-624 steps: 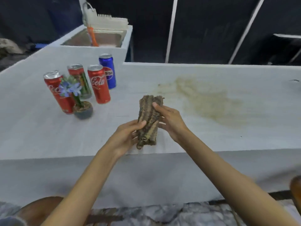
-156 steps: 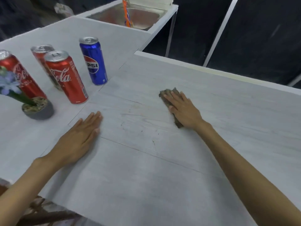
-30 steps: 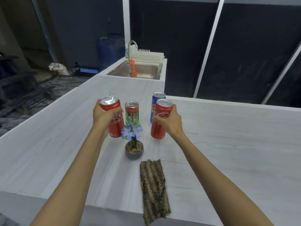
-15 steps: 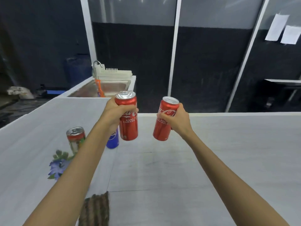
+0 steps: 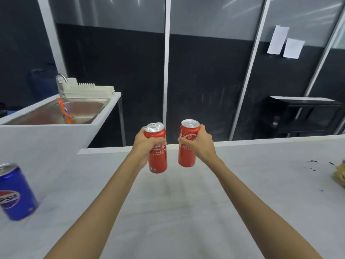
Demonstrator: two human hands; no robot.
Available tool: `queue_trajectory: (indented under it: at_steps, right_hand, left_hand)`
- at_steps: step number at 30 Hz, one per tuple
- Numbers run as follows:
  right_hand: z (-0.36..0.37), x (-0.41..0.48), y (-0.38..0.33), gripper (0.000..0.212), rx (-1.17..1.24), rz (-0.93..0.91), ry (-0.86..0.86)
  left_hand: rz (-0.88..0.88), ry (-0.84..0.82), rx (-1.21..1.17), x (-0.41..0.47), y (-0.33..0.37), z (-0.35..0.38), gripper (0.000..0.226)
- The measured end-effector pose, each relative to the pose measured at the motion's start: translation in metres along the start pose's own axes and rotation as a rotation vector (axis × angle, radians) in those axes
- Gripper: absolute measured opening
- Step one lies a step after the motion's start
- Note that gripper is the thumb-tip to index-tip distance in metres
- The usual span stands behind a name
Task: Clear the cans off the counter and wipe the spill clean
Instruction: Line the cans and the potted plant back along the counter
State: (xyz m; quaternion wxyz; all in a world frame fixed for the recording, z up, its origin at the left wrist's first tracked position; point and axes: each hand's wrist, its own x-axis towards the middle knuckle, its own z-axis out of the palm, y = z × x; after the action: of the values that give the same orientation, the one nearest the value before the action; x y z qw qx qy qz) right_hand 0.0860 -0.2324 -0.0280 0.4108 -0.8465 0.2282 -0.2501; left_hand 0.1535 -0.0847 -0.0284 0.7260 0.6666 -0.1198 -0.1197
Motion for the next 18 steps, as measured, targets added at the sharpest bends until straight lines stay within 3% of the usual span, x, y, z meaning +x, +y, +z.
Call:
queue_trajectory:
  at_steps: [8,18]
  right_hand:
    - [0.004,0.082,0.074,0.065,-0.028,0.091,-0.032]
    - [0.042,0.147,0.108,0.059,-0.007,0.074,-0.043]
  left_hand:
    - [-0.028,0.183,0.115,0.075,-0.044,0.073,0.068]
    - [-0.025,0.221,0.180,0.146,-0.072,0.085,0.068]
